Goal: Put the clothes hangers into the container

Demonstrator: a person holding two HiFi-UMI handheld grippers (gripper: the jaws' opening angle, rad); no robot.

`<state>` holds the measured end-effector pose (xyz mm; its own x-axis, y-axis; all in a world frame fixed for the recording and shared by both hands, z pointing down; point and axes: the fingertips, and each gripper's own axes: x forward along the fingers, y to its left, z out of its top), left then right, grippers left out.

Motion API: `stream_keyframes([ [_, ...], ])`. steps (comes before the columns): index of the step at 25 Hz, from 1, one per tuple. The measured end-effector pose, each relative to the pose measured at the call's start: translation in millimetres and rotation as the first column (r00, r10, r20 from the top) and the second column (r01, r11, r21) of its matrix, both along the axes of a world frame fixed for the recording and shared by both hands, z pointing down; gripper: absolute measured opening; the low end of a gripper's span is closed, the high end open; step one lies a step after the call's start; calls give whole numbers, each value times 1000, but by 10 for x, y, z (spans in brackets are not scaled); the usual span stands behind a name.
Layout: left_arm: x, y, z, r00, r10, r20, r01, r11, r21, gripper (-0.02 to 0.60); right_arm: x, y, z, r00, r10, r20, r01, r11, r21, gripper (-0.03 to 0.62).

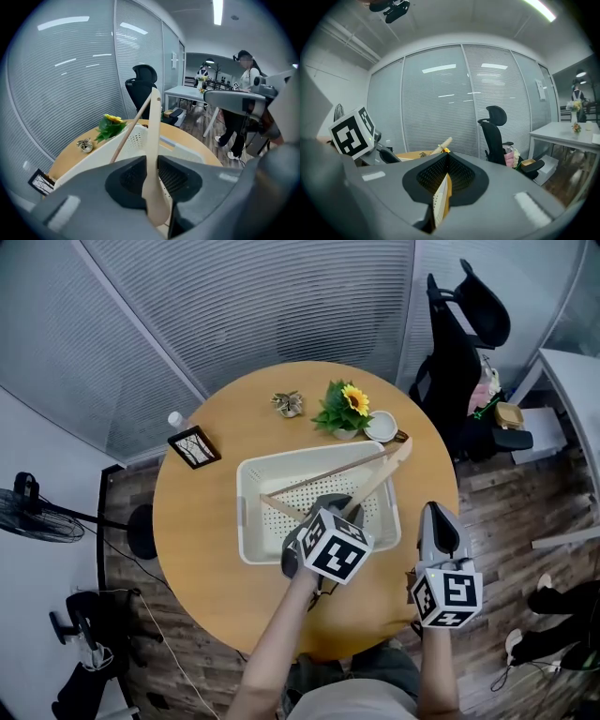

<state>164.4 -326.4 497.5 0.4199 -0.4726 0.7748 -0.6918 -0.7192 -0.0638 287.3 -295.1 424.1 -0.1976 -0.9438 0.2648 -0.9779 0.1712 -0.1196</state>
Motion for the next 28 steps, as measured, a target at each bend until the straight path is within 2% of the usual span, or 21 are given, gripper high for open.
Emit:
stream_keyframes([
  [6, 107, 79, 217, 999, 41, 33, -40, 998, -40, 70, 62, -9, 55, 1000, 7, 5, -7, 1000, -10, 21],
  [7, 109, 78, 231, 999, 37, 32, -35, 999, -40, 57, 73, -11, 68, 1000, 8, 5, -8, 1000, -13, 22],
  [8, 103, 65, 234, 999, 28, 34, -27, 999, -33, 5, 83, -15, 80, 1000, 8, 5, -8, 1000, -15, 21],
  [13, 71, 15, 257, 998, 30, 61, -30, 1000, -11, 0, 106, -40, 123, 1000, 5, 8, -5, 1000, -23, 21],
  [21, -44, -34, 176, 998, -67, 9, 67, 997, 25, 0, 87, -77, 193, 1000, -20, -9, 20, 999, -34, 21],
  [28, -281, -135, -40, 986, -160, -55, 164, 983, 85, 0, 1, -157, 159, 998, -61, -11, 61, 998, -21, 21],
])
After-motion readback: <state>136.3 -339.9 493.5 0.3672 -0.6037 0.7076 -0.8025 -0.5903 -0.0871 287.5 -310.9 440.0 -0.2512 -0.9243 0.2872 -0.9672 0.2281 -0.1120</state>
